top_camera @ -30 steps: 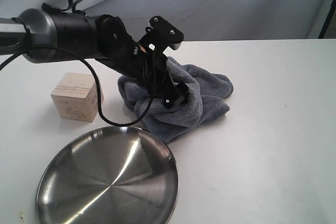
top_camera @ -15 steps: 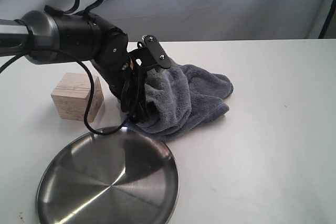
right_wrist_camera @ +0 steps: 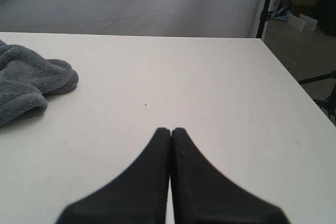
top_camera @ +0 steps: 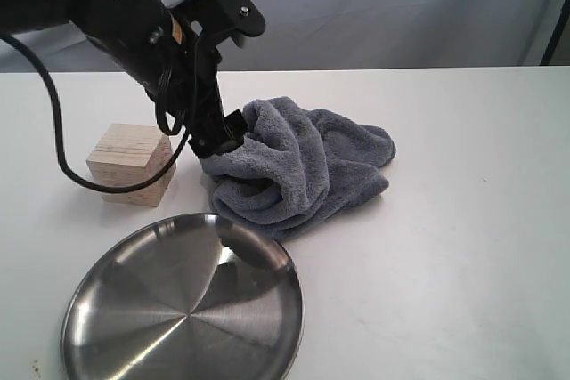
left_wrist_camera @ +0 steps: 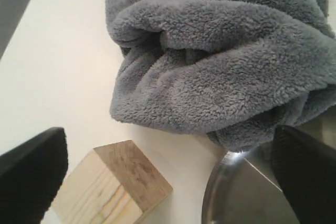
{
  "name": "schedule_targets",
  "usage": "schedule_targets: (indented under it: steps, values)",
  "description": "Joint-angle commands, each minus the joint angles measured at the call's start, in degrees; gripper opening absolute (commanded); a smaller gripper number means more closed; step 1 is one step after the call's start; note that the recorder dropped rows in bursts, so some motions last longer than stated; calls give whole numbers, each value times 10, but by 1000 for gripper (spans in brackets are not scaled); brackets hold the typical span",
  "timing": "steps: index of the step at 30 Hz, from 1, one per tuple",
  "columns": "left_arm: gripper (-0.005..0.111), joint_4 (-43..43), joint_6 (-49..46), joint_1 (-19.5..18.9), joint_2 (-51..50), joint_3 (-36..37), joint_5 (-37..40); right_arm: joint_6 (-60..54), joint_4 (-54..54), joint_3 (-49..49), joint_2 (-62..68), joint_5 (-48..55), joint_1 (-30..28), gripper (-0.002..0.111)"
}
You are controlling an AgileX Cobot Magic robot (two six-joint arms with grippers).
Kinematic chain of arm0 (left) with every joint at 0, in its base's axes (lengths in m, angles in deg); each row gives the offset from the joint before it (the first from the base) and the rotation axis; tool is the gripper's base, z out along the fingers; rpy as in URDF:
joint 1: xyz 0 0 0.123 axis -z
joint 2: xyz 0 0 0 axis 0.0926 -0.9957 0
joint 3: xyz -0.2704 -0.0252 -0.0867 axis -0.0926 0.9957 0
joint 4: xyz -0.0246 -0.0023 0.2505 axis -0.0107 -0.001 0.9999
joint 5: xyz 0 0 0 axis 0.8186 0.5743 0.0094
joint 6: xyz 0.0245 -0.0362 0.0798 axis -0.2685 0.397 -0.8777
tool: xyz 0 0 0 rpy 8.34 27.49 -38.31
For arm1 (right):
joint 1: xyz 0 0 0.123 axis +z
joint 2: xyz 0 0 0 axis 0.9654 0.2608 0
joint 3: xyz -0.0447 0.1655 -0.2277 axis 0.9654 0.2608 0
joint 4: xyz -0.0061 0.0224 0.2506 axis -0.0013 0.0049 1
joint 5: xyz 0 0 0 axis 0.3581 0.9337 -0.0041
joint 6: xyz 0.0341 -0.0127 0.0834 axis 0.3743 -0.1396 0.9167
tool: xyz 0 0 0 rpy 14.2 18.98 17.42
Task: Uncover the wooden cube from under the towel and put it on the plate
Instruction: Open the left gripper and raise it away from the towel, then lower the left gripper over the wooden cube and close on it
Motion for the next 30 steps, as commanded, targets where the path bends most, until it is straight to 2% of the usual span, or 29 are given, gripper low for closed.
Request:
schedule_targets:
  steps: [1, 6, 8, 9, 11, 14, 20, 30]
  values:
    - [104, 39, 44, -16, 27, 1, 0, -3, 2, 1, -4, -7, 2, 0]
    - [102, 35, 116, -106, 32, 11, 2, -3, 2, 1, -4, -7, 2, 0]
    - [94, 32, 137, -135, 32, 23, 1, -3, 2, 1, -4, -7, 2, 0]
    - [87, 29, 142, -150, 32, 30, -2, -3, 2, 1, -4, -7, 2, 0]
    - [60, 8, 142, -176, 32, 44, -3, -3, 2, 1, -4, -7, 2, 0]
    - [2, -30, 140, -204, 32, 70, -21, -3, 2, 1, -4, -7, 2, 0]
    - [2, -43, 143, -218, 32, 103, -109, -3, 2, 1, -4, -7, 2, 0]
    - [2, -41, 140, -218, 22, 105, -117, -3, 2, 1, -4, -7, 2, 0]
